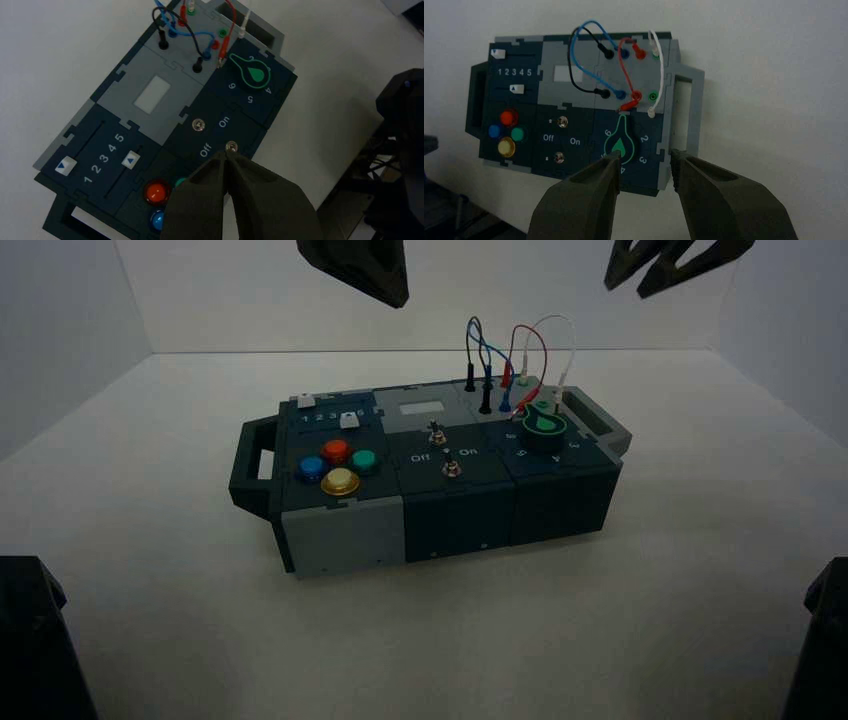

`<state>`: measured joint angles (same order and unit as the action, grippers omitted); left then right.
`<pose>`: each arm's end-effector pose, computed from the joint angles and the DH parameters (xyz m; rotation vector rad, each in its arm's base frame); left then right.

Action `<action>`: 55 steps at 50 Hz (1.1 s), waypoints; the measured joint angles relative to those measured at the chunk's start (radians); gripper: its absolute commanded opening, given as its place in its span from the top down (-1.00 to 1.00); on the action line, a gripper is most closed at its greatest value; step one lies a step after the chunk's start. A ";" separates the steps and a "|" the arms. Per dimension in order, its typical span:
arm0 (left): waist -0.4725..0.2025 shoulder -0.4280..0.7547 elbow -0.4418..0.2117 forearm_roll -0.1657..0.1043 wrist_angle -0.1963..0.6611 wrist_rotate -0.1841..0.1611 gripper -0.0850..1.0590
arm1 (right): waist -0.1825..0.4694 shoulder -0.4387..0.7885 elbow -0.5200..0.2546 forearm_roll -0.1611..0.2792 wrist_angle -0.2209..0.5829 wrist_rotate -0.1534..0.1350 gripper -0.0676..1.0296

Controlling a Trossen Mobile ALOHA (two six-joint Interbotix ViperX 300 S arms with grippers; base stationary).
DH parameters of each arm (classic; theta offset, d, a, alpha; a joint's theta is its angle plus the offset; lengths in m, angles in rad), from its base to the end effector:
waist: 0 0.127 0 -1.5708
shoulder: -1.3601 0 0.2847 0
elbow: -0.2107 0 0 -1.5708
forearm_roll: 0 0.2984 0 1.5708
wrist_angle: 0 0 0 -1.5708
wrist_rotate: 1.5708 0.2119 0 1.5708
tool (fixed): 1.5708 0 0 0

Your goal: Insert the red wire.

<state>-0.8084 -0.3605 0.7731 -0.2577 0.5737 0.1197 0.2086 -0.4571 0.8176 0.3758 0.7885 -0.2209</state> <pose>0.2201 -0.2729 0.1156 0.2463 0.9891 -0.8197 0.2823 0.1161 0.1143 0.0749 1.1324 0.3936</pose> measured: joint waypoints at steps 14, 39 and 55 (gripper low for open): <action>-0.012 0.015 0.000 -0.002 0.000 0.020 0.91 | 0.003 0.057 0.002 0.100 -0.002 -0.005 -0.16; -0.015 0.080 0.000 -0.003 -0.101 0.017 0.91 | 0.048 0.077 0.043 0.221 -0.081 -0.003 -0.17; -0.015 0.098 -0.044 -0.002 -0.115 0.015 0.91 | 0.048 0.179 0.054 0.225 -0.144 -0.009 -0.17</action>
<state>-0.8237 -0.2623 0.7286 -0.2592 0.4587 0.1350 0.2562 -0.2777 0.8713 0.6013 0.6443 -0.2301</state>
